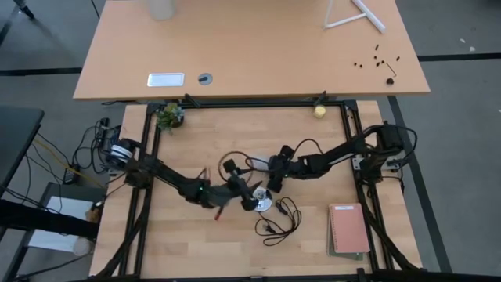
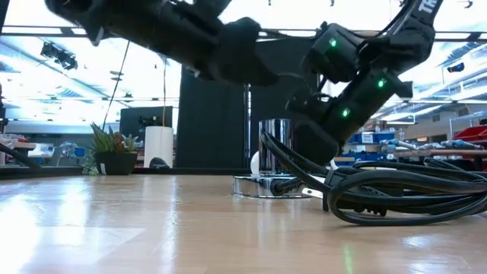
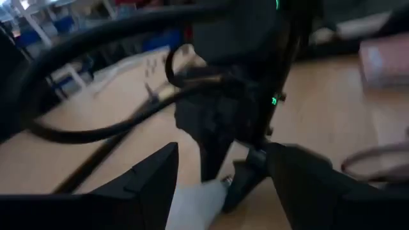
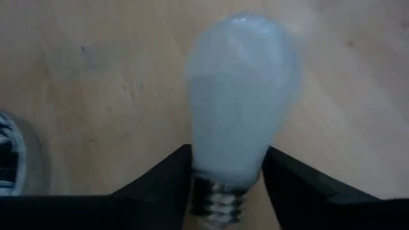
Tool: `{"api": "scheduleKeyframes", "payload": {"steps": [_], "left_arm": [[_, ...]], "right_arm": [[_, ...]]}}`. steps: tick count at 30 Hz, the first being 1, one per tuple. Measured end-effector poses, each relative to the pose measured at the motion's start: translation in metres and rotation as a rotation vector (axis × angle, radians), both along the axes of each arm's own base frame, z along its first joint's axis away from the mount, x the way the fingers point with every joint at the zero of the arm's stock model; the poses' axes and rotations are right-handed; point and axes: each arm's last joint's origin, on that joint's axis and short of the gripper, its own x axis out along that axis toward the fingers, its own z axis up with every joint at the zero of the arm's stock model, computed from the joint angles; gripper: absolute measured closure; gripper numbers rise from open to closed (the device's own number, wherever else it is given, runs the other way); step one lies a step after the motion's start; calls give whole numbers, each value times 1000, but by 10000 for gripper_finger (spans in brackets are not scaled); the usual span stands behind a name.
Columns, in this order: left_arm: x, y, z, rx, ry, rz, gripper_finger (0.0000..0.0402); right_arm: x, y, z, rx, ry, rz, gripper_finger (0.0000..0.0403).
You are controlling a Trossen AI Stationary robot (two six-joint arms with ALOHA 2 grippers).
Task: Screw lightbulb
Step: Insert the lightbulb into the lamp
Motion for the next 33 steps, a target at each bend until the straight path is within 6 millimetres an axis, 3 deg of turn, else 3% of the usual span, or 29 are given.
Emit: {"api": "scheduleKeyframes", "payload": {"steps": [7,14,21,26,33], "left_arm": [[-32,30,4,-107,-96,-31,168],[-49,37,-6,-213,-132,-18,168],[-46,34,0,-324,-240,-136,167],[-36,28,19,-269,-281,-282,167],[-26,22,41,-192,-318,-325,167]], "right_arm": [[-14,-1,31,-19,16,17,268],[-27,3,83,-37,-161,71,249],[-35,33,132,-42,-457,256,250],[-31,53,133,-50,-641,346,250],[-28,69,127,-50,-681,396,249]]}}
